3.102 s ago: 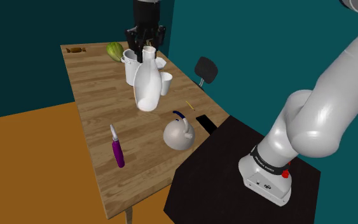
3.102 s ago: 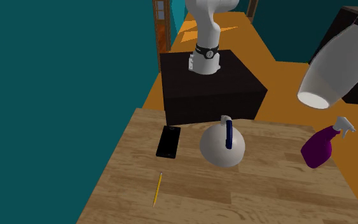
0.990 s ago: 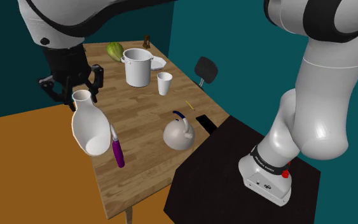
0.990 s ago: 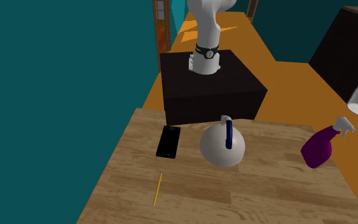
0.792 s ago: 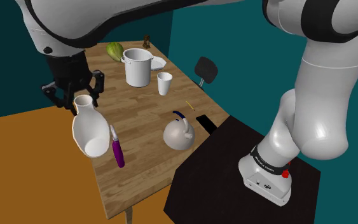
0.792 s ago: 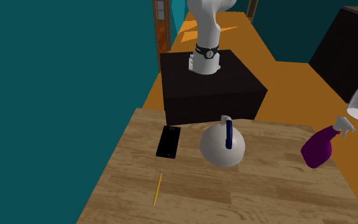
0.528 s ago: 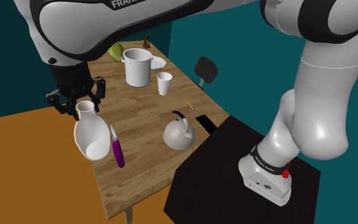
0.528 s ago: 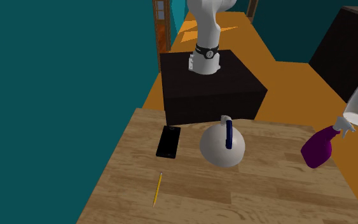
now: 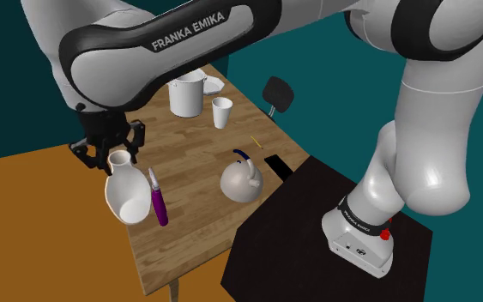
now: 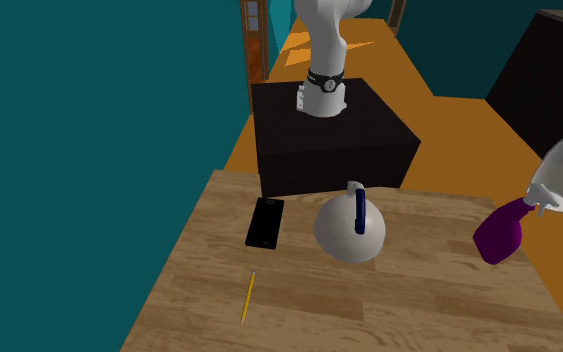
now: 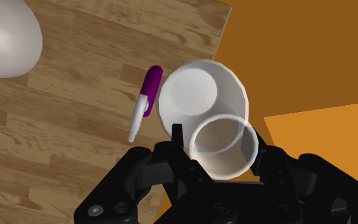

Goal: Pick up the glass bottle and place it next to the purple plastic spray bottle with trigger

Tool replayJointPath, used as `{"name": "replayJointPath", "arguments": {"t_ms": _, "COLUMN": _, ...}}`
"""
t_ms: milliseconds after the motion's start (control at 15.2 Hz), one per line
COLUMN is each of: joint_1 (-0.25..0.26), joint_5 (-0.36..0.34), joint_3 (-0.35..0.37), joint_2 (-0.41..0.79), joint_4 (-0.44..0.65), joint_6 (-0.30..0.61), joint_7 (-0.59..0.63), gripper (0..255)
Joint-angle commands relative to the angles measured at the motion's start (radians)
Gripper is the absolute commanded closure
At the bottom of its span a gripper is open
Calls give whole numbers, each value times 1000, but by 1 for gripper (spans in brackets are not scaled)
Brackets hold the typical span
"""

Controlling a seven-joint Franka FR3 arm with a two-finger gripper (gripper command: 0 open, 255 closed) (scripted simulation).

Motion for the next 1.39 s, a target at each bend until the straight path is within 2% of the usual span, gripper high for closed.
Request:
{"name": "replayJointPath", "arguments": {"t_ms": 0, "joint_1": 0, "joint_5": -3, "joint_3": -2, "joint_2": 10, "joint_4": -13, "joint_6": 24, "joint_7": 1, "gripper": 255}}
{"name": "replayJointPath", "arguments": {"t_ms": 1320, "joint_1": 13, "joint_5": -39, "joint_3": -23, "joint_2": 148, "joint_4": -86, "joint_6": 232, "joint_7": 20, "gripper": 255}}
